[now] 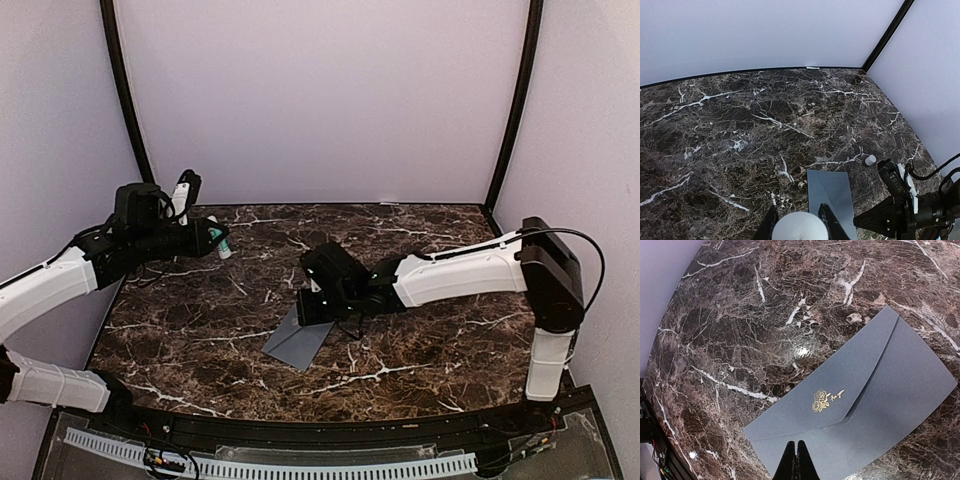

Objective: Place the letter into the envelope and seal it
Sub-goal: Seal the envelope flap on the envelope.

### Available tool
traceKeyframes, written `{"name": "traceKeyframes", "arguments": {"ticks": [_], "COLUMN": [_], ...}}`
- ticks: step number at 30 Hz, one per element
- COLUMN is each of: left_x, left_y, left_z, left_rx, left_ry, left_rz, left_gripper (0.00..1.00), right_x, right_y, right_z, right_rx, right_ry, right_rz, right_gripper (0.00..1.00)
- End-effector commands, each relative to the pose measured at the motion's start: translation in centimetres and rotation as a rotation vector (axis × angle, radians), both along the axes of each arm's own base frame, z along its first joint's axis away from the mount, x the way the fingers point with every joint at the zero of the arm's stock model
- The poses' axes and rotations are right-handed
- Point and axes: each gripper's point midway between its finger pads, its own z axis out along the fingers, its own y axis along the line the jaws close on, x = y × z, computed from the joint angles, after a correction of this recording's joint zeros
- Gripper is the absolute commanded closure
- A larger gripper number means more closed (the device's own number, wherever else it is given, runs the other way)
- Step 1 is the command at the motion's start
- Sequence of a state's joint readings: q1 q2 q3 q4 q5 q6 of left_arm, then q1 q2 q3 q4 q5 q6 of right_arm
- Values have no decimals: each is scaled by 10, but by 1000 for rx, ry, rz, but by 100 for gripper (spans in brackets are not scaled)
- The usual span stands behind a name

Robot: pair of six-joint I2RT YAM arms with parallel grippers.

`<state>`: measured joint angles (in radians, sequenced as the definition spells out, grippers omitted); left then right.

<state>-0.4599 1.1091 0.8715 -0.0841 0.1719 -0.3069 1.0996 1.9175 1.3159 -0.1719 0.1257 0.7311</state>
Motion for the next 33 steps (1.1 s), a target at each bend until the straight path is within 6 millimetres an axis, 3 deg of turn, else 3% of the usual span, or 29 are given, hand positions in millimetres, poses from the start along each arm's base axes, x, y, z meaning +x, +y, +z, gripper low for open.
{"name": "traceKeyframes", "arguments": {"ticks": [1, 15, 29, 33], "left_x": [-2, -6, -25, -37], "left_y": [8, 0, -28, -45], "left_z": [-5, -8, -10, -23], "left_rx": [42, 22, -97, -149], "left_ry": [-28, -26, 2, -4], "left_rz": [8, -38, -140, -149], "left_gripper": [100, 100, 100, 100], "right_x": [6, 24, 30, 29], "right_y": [0, 6, 4, -2], "right_z": [-9, -34, -59, -69], "right_rx": [-46, -86, -83, -106], "right_ry": [50, 75, 95, 112], "right_rz": [0, -11, -7, -15], "right_gripper": [100, 100, 100, 100]}}
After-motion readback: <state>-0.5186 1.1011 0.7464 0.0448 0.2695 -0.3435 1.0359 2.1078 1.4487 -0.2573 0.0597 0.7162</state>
